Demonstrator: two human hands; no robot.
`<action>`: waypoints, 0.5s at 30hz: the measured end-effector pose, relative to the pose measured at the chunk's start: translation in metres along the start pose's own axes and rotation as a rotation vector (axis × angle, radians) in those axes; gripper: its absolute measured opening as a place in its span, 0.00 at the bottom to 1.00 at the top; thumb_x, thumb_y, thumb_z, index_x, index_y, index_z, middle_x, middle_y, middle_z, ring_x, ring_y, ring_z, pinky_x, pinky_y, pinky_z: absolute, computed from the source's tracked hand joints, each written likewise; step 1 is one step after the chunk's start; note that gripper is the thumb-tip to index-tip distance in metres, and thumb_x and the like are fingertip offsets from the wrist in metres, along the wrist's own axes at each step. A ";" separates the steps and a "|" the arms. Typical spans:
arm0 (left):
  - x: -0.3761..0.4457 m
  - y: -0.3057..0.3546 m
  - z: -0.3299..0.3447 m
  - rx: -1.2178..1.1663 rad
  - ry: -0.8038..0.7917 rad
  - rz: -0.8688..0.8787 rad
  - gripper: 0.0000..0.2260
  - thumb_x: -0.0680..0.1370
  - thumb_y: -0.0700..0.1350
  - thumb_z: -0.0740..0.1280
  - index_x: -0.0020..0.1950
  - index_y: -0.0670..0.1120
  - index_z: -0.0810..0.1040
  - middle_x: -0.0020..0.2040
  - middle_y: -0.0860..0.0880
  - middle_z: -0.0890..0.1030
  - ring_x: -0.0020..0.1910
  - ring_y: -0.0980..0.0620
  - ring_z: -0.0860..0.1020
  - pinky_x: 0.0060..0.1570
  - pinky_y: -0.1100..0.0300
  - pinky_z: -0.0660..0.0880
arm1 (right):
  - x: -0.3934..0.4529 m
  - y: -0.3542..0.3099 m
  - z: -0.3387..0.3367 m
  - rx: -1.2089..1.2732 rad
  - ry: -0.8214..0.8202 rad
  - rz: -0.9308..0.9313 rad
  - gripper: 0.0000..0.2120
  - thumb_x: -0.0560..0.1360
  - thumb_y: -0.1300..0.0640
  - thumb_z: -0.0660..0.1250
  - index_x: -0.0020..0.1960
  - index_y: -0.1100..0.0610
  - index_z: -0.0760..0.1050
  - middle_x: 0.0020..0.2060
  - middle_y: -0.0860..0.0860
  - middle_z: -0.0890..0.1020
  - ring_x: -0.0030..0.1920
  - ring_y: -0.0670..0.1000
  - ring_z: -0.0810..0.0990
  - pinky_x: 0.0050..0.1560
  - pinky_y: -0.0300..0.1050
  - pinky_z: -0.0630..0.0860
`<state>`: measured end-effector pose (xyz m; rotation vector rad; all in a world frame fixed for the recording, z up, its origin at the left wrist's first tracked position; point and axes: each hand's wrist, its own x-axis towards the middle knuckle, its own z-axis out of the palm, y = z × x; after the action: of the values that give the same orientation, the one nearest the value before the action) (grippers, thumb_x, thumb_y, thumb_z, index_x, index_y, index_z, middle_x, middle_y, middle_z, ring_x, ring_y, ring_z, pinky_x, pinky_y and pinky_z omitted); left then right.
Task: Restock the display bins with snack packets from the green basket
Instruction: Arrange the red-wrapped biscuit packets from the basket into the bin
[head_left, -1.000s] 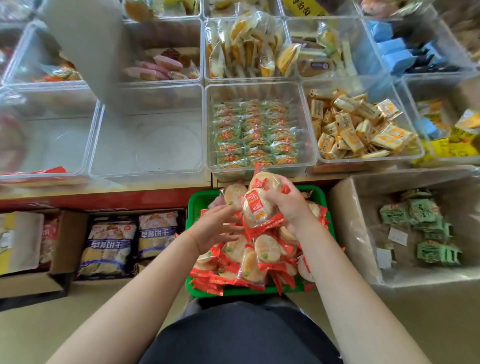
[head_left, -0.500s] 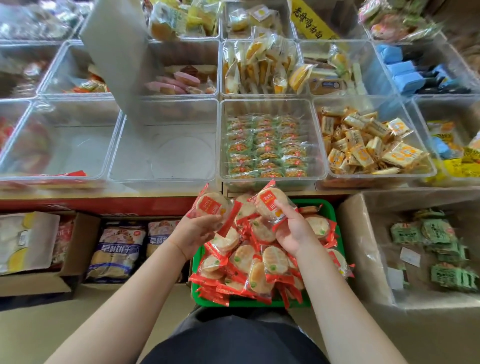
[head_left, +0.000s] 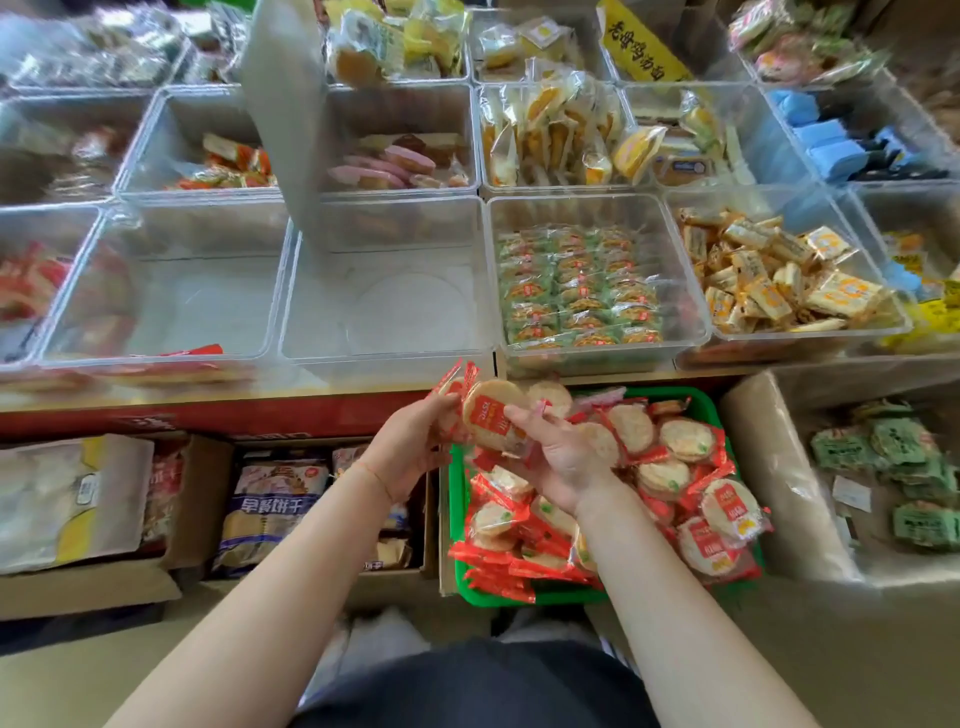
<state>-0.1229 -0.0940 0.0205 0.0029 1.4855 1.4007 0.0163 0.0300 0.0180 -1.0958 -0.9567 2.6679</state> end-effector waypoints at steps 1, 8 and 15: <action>-0.003 0.002 -0.019 0.005 -0.005 0.015 0.05 0.79 0.45 0.66 0.49 0.44 0.80 0.38 0.48 0.80 0.36 0.52 0.77 0.33 0.61 0.73 | 0.004 0.008 0.015 -0.024 0.033 -0.031 0.16 0.76 0.60 0.69 0.63 0.63 0.76 0.54 0.62 0.82 0.54 0.59 0.82 0.61 0.63 0.77; -0.040 0.041 -0.201 0.306 -0.299 -0.042 0.19 0.73 0.32 0.71 0.62 0.44 0.75 0.47 0.41 0.83 0.42 0.45 0.82 0.36 0.58 0.78 | 0.040 0.071 0.153 -0.130 0.212 -0.190 0.08 0.77 0.57 0.69 0.54 0.58 0.79 0.44 0.55 0.85 0.45 0.53 0.83 0.46 0.48 0.80; -0.062 0.097 -0.334 -0.082 -0.065 0.081 0.14 0.77 0.34 0.69 0.59 0.46 0.73 0.48 0.38 0.82 0.39 0.41 0.84 0.35 0.54 0.82 | 0.068 0.110 0.286 -0.131 0.212 -0.255 0.08 0.79 0.58 0.67 0.58 0.55 0.76 0.47 0.53 0.85 0.47 0.54 0.84 0.49 0.53 0.81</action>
<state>-0.3712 -0.3433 0.0536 0.0575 1.3869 1.5118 -0.2087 -0.1828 0.0676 -1.1653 -1.1542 2.2654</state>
